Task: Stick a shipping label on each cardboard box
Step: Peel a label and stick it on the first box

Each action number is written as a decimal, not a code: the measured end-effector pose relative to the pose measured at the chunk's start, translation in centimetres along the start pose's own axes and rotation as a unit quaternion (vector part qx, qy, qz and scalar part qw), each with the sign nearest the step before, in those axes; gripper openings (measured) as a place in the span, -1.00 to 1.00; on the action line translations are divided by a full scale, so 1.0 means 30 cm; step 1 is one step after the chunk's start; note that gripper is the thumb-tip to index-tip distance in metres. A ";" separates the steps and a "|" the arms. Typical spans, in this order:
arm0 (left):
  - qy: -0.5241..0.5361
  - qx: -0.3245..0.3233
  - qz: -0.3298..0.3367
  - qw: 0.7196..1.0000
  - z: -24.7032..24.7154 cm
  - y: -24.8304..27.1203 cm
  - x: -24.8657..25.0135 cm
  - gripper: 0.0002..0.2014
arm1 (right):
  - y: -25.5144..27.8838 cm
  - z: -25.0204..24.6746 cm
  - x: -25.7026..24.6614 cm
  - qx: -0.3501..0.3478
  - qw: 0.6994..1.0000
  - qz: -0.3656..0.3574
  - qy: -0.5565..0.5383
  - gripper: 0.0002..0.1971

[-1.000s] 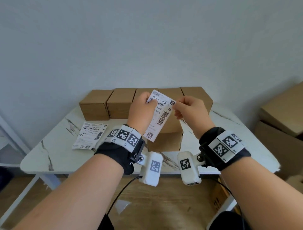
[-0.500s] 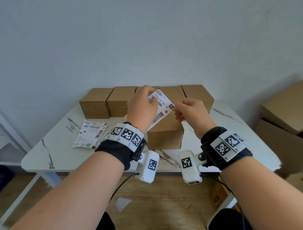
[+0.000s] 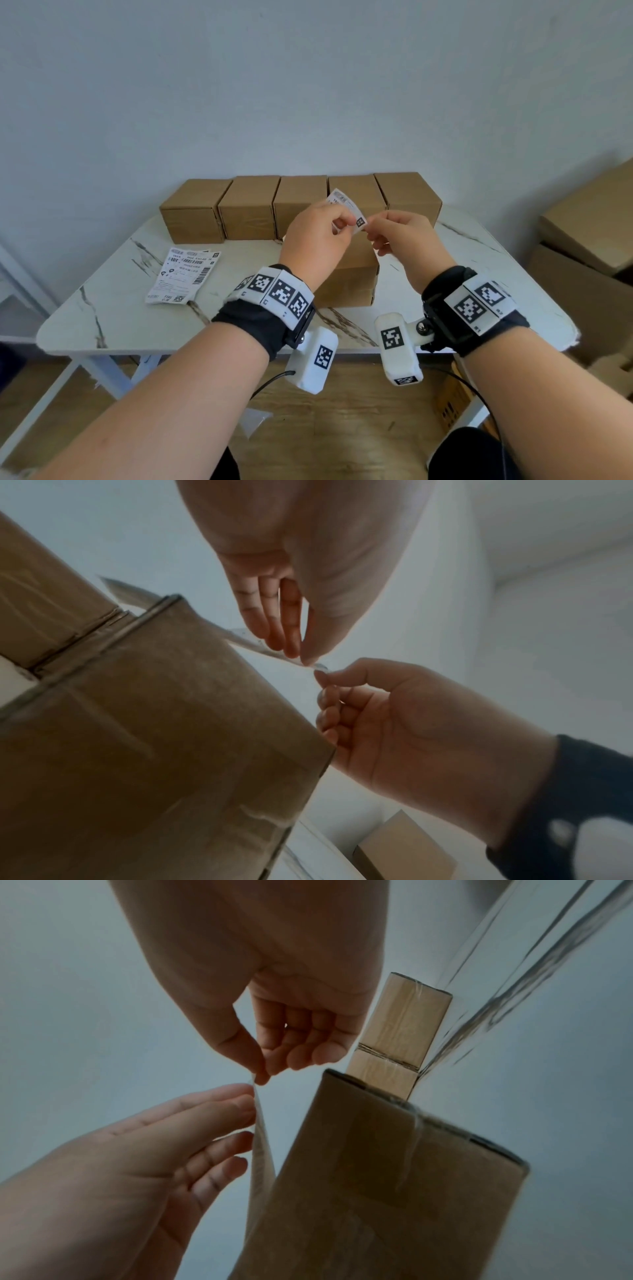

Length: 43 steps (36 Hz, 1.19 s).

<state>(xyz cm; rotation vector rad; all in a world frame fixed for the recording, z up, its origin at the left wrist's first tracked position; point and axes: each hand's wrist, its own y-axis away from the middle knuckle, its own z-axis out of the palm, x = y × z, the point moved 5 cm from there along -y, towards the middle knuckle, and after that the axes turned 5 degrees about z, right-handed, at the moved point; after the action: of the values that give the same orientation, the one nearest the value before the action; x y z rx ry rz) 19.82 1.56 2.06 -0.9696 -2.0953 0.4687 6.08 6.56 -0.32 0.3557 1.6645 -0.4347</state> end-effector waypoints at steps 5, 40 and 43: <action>0.009 0.007 -0.002 1.000 -0.001 -0.001 0.000 -0.88 | -0.007 -0.005 0.009 -0.002 1.000 -0.002 0.005 -0.89; -0.013 0.005 0.031 0.999 -0.005 -0.006 -0.008 -0.91 | 0.021 0.018 -0.020 -0.006 0.997 -0.048 0.060 -0.85; -0.006 0.009 0.031 0.999 -0.009 -0.003 -0.009 -0.91 | 0.026 0.020 -0.021 -0.006 0.997 -0.050 0.065 -0.87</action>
<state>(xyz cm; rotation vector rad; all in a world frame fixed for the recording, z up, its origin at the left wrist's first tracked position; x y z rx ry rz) 20.08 1.29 2.17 -1.0253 -2.0740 0.5248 7.05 6.98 0.18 0.2984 1.8174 -0.4845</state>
